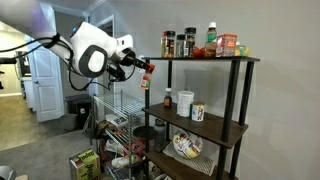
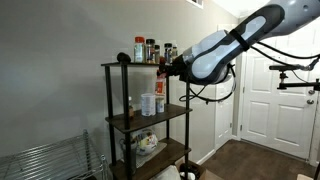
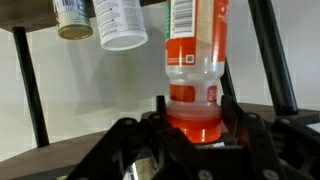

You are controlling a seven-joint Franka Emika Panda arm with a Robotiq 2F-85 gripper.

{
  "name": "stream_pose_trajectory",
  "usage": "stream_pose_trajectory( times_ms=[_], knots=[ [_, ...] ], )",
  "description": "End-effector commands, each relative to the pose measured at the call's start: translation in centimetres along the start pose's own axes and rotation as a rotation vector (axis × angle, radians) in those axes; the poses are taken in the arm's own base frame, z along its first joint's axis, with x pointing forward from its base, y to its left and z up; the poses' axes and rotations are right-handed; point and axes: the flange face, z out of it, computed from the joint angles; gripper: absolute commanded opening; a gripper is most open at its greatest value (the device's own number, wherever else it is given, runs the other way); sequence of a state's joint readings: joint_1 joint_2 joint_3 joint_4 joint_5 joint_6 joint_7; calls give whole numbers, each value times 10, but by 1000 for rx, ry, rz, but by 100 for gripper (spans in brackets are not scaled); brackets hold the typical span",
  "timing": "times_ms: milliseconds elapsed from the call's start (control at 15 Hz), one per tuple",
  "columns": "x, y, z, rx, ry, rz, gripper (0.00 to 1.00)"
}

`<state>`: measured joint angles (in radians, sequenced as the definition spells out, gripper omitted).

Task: Move the spice bottle on the far left and place it on the second shelf from the top

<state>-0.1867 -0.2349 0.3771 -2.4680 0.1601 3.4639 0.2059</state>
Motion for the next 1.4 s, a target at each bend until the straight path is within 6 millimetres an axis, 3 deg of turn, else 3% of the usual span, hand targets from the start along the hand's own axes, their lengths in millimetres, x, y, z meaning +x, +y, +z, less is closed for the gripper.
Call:
stream_pose_trajectory(
  times_ms=[0,200,867,1333],
  knots=[
    [12,4,4,-25,26,13,31],
    [11,7,7,-46,23,16,31],
    [-22,8,20,-93,-33,-37,31],
    [-63,-3,32,-123,-96,-42,31]
  ],
)
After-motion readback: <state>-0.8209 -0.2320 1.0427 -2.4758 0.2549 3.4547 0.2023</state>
